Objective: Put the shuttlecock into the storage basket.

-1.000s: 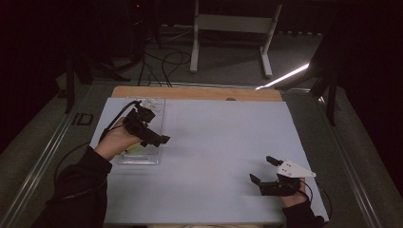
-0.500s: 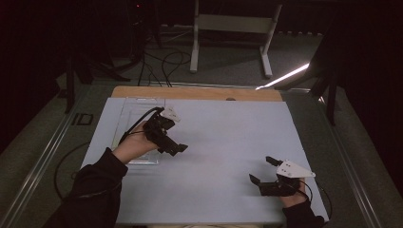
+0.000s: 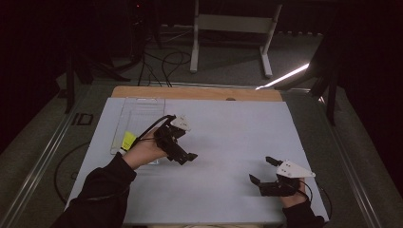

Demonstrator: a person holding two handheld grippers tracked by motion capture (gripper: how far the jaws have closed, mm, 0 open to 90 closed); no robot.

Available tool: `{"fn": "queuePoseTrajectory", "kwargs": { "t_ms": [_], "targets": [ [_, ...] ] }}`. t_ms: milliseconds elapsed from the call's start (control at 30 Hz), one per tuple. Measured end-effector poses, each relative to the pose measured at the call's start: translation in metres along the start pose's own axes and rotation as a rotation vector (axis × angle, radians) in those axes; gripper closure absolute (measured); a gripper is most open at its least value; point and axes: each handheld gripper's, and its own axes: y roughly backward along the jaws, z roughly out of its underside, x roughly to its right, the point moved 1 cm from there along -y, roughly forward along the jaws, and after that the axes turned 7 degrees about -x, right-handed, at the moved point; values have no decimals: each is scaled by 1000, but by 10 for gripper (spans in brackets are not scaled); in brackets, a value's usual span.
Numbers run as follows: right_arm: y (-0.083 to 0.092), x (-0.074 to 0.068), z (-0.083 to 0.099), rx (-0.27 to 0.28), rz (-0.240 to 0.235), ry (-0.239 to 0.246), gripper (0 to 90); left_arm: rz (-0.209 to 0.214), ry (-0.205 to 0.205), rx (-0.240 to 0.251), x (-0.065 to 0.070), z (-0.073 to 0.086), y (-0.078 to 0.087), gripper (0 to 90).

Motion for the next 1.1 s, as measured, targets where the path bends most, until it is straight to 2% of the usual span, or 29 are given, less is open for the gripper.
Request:
{"fn": "queuePoseTrajectory", "kwargs": {
  "t_ms": [167,400,633,800,867,967,1100],
  "targets": [
    [0,0,0,0,-2,4,81,15,-21,19,9,3,-8,0],
    [0,0,0,-2,-6,7,80,46,-29,22,20,11,-21,0],
    [-1,0,0,-8,-15,10,81,87,-14,33,27,26,-31,0],
    [-1,0,0,-8,-17,8,81,101,8,49,30,38,-35,0],
    [-1,-1,0,-8,-18,9,81,94,12,46,30,44,-37,0],
    [-2,-1,0,-8,-21,6,81,112,28,47,32,56,-40,0],
    [-2,-1,0,-8,-26,6,80,115,34,48,35,66,-43,0]
  ]
}}
